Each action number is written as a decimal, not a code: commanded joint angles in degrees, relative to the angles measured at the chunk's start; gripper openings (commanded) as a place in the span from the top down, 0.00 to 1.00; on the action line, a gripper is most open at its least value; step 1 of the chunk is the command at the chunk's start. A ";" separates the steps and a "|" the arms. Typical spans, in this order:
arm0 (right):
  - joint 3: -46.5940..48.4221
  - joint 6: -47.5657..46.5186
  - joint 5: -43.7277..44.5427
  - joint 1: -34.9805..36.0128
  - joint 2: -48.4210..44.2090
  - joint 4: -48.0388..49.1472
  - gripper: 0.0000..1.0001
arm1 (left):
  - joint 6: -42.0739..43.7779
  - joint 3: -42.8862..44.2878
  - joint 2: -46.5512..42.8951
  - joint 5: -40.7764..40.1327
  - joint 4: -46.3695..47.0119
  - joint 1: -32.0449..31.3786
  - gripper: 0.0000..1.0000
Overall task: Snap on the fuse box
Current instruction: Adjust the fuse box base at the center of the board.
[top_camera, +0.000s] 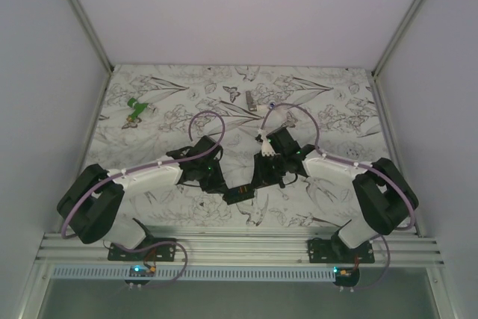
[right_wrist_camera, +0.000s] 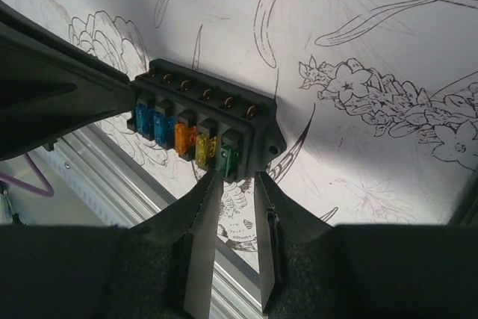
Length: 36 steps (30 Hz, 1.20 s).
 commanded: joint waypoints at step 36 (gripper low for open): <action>-9.14 -3.15 12.58 -3.61 12.09 -7.89 1.00 | 0.85 -4.44 0.68 -3.88 -5.85 1.42 0.86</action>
